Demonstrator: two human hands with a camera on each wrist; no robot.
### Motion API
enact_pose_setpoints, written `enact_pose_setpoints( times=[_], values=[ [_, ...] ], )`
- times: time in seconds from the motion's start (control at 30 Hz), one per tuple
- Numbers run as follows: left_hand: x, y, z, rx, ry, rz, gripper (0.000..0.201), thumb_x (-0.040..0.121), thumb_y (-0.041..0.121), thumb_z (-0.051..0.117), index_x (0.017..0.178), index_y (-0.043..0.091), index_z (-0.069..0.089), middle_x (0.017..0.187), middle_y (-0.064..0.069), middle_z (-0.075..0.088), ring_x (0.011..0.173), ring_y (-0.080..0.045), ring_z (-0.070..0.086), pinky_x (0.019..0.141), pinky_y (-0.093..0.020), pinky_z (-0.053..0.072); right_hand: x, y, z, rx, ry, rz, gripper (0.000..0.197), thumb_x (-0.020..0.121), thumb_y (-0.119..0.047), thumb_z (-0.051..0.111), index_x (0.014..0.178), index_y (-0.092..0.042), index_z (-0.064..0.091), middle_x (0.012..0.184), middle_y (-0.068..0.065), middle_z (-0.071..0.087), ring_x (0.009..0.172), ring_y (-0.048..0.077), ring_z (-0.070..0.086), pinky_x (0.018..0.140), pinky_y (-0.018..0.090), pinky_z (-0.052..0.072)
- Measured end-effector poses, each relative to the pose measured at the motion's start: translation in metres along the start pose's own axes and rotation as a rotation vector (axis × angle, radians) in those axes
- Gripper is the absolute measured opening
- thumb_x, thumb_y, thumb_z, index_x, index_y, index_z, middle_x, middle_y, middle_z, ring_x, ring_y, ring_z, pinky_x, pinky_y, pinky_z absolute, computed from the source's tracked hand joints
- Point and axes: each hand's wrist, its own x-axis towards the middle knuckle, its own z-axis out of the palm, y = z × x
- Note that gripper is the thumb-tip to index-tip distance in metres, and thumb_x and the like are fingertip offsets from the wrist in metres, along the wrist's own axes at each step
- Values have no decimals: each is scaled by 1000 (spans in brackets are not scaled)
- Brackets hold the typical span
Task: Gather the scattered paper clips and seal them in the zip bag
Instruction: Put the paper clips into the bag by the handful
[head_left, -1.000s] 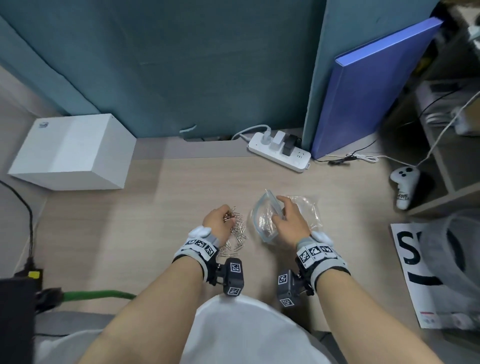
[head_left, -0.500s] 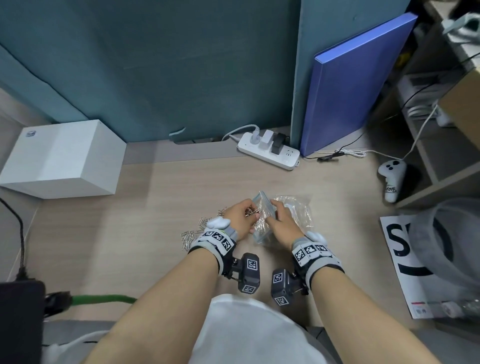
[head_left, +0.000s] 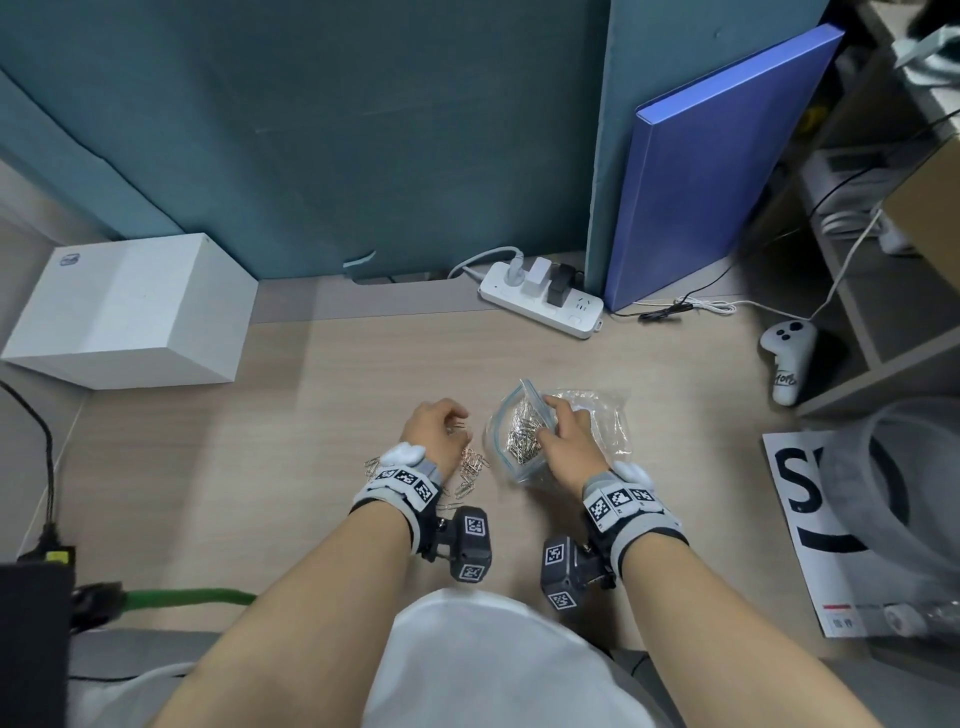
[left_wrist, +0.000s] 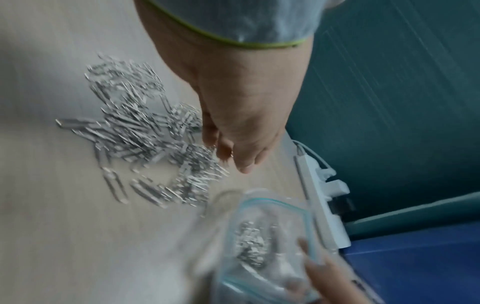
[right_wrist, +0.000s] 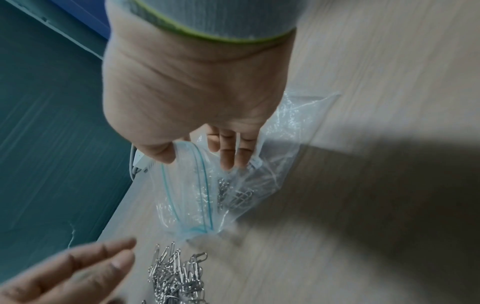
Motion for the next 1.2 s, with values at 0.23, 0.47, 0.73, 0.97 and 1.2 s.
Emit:
enact_pose_setpoints(
  times=[0.23,0.47,0.73,0.97,1.2],
  values=[
    [-30,-39,6,245,-108,-216,103,60,70,80,143,45,25,118,-2,24,96,-30,55,85,-38,51,0,-6,1,-23,140,-48,49,91,-11,58,133,-34,48,119,4,47,83,24,61,81,37,52],
    [-14,-34,39,247,-128,-82,87,68,51,84,136,51,30,127,-5,26,122,-36,46,94,-51,55,0,-1,1,-79,173,-110,37,87,-9,61,102,-39,46,89,6,53,63,24,53,65,48,54],
    [0,-37,49,244,-115,58,16,100,28,59,106,28,44,107,-7,44,81,-28,58,68,-32,47,0,0,-2,-72,162,-93,28,88,-9,60,93,-33,47,75,5,55,61,25,54,65,49,55],
    [5,-39,38,171,-91,-28,12,98,27,62,92,24,52,96,-3,63,80,-23,57,66,-31,42,2,-5,1,-50,111,-35,23,85,-18,58,86,-38,47,71,17,60,61,45,66,55,45,50],
    [7,5,31,-194,-91,14,13,98,28,64,89,27,54,76,-4,68,53,-17,69,44,-27,51,3,-9,-1,-58,133,-40,24,86,-12,60,85,-34,49,75,17,64,65,34,62,69,46,55]
  ],
)
